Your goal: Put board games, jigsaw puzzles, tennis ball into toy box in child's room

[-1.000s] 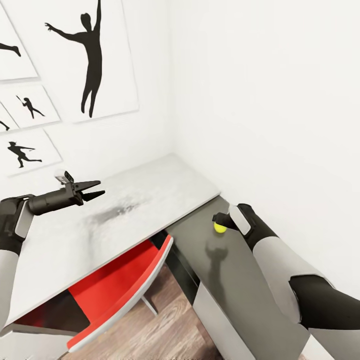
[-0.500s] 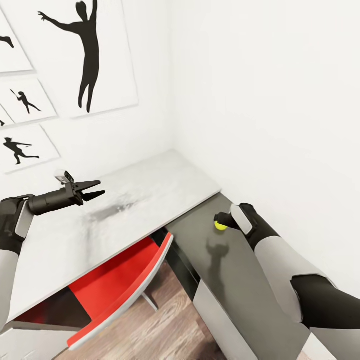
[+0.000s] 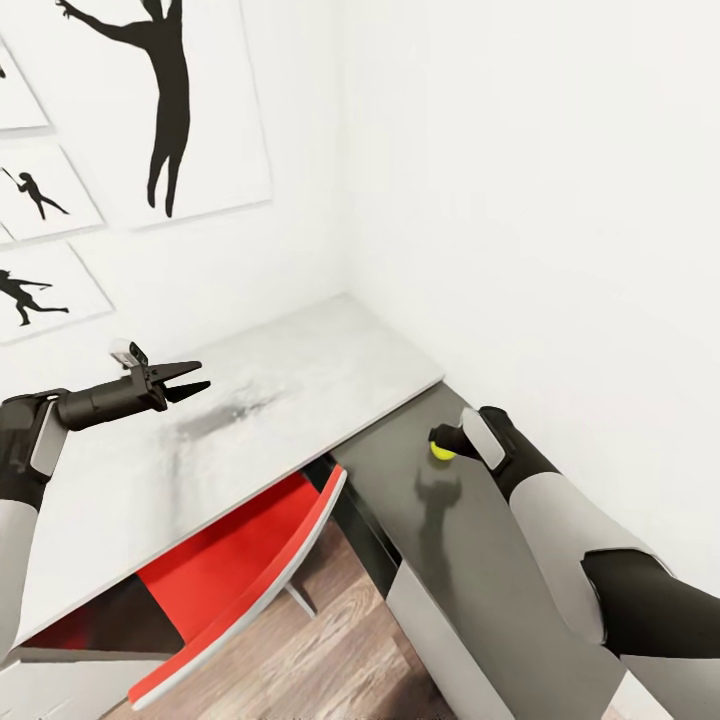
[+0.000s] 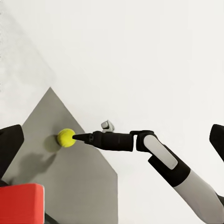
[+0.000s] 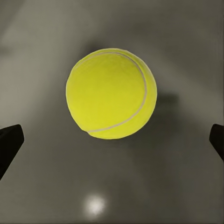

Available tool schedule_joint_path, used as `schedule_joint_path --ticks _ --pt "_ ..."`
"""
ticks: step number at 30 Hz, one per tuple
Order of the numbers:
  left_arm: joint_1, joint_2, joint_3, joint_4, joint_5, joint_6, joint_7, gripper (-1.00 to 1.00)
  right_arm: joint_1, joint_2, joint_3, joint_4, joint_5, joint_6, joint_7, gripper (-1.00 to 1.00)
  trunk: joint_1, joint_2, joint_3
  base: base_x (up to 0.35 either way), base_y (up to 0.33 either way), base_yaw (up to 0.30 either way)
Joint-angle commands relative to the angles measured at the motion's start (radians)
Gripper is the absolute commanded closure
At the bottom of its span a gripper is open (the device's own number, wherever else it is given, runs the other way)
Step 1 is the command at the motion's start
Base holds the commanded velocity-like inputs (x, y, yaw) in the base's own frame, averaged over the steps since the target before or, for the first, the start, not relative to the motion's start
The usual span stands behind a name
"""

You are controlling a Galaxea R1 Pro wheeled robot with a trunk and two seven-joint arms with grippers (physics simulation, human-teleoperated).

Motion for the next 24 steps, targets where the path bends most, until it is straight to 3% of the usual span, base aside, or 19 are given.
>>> schedule_joint_path --ticks 1,24 --pt "-0.001 0.0 0.0 0.0 0.002 0.01 -0.002 -1.0 -0.001 0.0 0.006 -0.001 -0.01 0.002 -0.009 -1.0 0.0 -0.002 -0.003 0.002 0.0 0.0" --pt "-0.001 0.0 0.0 0.0 0.002 0.01 -0.002 -1.0 -0.001 -0.001 0.005 -0.001 -0.012 0.001 -0.01 -1.0 0.0 -0.002 -0.012 0.044 0.018 0.0"
